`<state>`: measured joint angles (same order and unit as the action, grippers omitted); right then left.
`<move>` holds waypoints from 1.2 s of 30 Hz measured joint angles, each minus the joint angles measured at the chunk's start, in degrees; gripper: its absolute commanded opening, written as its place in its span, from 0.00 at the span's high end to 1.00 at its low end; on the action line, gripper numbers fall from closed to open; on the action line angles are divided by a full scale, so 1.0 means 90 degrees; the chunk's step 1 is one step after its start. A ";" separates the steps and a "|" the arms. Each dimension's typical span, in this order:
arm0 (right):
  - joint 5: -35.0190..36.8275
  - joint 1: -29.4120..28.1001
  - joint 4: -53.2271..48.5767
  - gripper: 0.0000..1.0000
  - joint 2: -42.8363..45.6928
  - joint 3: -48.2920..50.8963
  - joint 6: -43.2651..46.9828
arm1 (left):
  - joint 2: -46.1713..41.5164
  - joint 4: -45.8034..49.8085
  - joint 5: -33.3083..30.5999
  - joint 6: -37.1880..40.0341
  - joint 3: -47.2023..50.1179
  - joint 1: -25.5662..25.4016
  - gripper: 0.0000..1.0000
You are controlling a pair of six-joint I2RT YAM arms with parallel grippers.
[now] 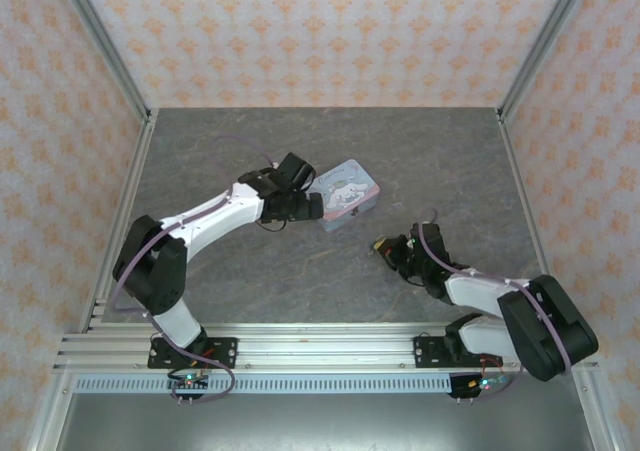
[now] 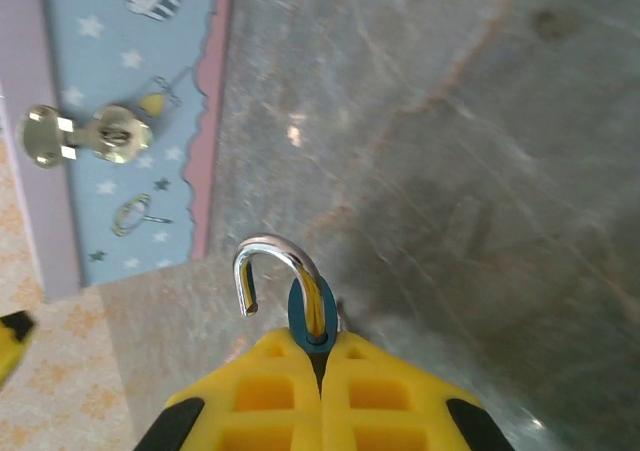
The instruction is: Unlock a padlock with a key
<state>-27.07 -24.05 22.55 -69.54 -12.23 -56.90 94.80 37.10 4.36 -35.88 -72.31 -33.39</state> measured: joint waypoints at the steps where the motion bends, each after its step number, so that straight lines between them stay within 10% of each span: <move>1: 0.0000 0.0000 -0.0119 1.00 0.0061 0.0049 0.0015 | -0.0104 0.0049 -0.0010 0.0000 -0.0046 0.0000 0.00; 7: -0.0046 0.0012 -0.1110 0.45 0.0855 0.0138 0.0095 | -0.0614 0.0318 -0.0087 0.0000 -0.0359 0.0000 0.00; 16: -0.0022 0.0245 -0.3432 0.09 0.2907 -0.0556 0.0457 | -0.1212 0.0726 -0.0554 0.0138 -0.0704 0.0075 0.00; 27: 0.1503 0.0595 -0.5566 0.01 0.1923 -0.3660 0.2186 | -0.2650 -0.0291 -0.2727 0.0831 0.0243 0.0389 0.00; 36: 0.4427 0.1175 -0.3920 0.01 0.0758 -0.3891 0.4673 | -0.3424 -0.1936 -0.4214 0.2050 0.1965 0.1416 0.00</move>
<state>12.78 -13.47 -12.73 -62.72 -47.24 -14.85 63.99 19.68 -33.56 -17.43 -54.63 -20.64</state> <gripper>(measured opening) 0.992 0.997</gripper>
